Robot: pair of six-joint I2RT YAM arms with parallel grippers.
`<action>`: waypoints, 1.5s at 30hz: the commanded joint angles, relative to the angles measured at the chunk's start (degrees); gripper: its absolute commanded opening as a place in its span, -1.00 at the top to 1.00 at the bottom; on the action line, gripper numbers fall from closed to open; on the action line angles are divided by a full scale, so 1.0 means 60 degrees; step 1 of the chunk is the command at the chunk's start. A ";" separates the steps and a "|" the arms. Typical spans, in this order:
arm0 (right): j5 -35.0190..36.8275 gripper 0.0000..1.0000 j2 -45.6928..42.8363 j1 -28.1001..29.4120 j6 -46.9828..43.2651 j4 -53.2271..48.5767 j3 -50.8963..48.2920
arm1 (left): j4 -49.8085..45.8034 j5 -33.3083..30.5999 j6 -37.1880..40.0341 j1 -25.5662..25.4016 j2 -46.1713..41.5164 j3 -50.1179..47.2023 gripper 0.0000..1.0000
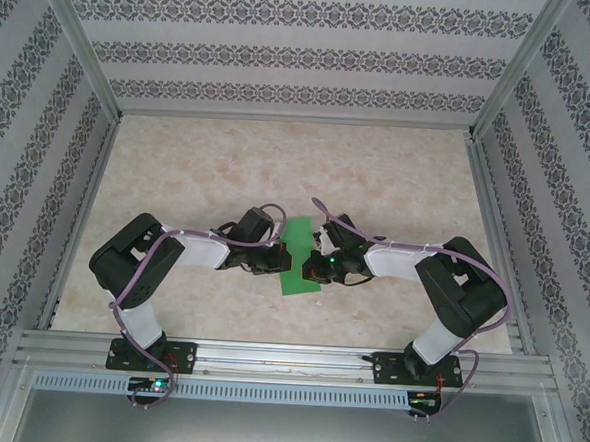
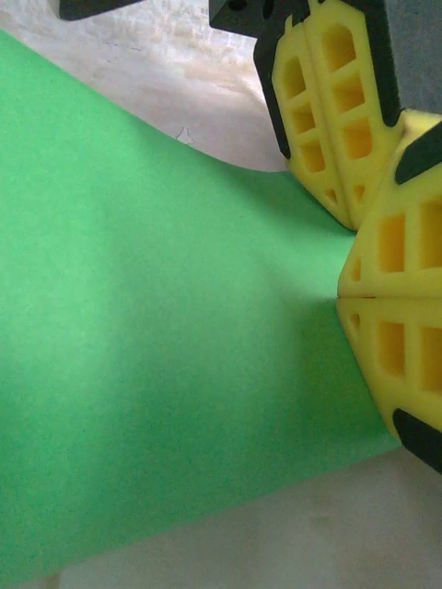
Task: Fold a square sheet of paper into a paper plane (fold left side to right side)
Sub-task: Hold the square sheet of paper at the center of the table, then first fold the square sheet of paper in half at the center of the table.
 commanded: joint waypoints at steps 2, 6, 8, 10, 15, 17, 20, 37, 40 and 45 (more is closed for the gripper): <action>0.0826 1.00 0.0475 0.0136 -0.0375 -0.1097 -0.0032 | -0.0170 -0.0085 0.0116 0.0096 -0.0253 0.0429 0.97; 0.1050 1.00 0.0536 0.0128 -0.0453 -0.1237 -0.0091 | -0.0016 0.0023 0.0239 0.0252 -0.0007 0.0678 0.97; 0.1163 1.00 0.0536 0.0145 -0.0506 -0.1327 -0.0091 | -0.0041 -0.0009 0.0319 0.0288 0.0153 0.0769 0.97; 0.1271 1.00 0.0536 0.0136 -0.0548 -0.1390 -0.0084 | -0.0022 -0.0088 0.0372 0.0345 0.0269 0.0810 0.97; 0.1349 1.00 0.0608 0.0140 -0.0570 -0.1441 -0.0076 | 0.0428 -0.0252 0.0234 0.0537 0.0515 0.0544 0.97; 0.1356 1.00 0.0634 0.0136 -0.0599 -0.1460 -0.0076 | 0.0414 -0.0354 0.0269 0.0570 0.0554 0.0491 0.97; 0.1415 1.00 0.0660 0.0139 -0.0685 -0.1607 -0.0062 | 0.0323 -0.0533 0.0397 0.0618 0.0550 0.0387 0.97; 0.1569 1.00 0.0755 0.0136 -0.0918 -0.1991 -0.0120 | 0.1298 -0.0964 0.0980 0.1435 0.0713 -0.0243 0.96; 0.1554 1.00 0.0770 0.0137 -0.0922 -0.2003 -0.0120 | 0.0996 -0.0975 0.1216 0.1598 0.0723 -0.0031 0.96; 0.1525 1.00 0.0772 0.0138 -0.0922 -0.1994 -0.0106 | 0.0790 -0.0937 0.1441 0.1945 0.0937 0.0335 0.96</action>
